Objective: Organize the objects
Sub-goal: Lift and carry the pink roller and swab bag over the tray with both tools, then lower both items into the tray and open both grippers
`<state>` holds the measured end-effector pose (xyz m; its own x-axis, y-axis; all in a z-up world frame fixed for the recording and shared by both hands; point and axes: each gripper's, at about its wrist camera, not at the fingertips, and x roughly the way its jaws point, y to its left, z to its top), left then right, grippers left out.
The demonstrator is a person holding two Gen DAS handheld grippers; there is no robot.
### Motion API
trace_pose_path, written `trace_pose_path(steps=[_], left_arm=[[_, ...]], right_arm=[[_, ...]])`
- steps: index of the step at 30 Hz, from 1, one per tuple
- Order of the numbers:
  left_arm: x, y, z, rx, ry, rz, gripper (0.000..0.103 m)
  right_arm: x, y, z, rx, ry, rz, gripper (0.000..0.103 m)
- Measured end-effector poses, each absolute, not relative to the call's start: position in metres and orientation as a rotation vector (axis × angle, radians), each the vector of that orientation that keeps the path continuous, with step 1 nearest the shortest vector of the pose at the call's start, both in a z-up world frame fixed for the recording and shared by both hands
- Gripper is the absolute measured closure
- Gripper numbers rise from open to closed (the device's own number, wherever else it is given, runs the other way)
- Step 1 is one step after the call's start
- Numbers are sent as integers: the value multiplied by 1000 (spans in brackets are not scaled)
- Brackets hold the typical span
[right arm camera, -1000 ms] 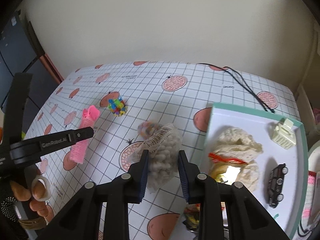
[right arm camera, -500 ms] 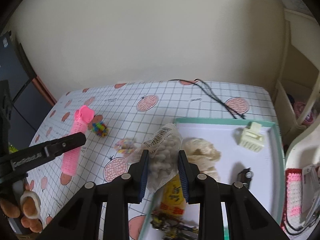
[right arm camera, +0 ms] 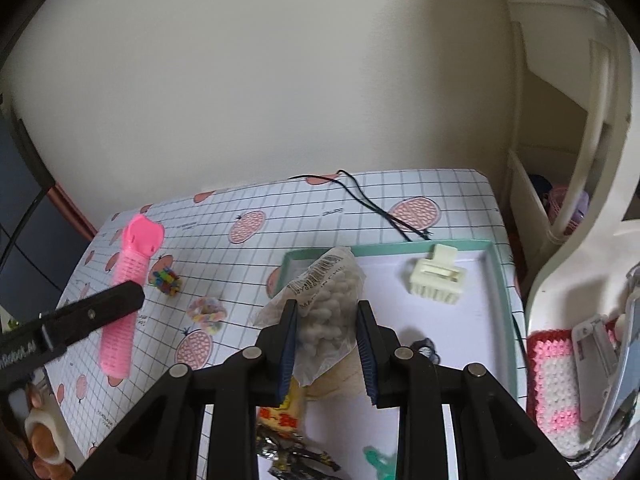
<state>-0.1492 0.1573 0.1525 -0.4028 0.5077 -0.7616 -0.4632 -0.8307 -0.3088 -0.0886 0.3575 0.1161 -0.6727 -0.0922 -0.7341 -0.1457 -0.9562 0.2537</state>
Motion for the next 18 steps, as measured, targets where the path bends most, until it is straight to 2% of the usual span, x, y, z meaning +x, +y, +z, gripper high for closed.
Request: trace_pose_path(steps=[18], left_arm=[[-104, 237, 103, -1261, 169, 2072, 75]], right_arm=[[-89, 396, 93, -1285, 504, 2706, 73]])
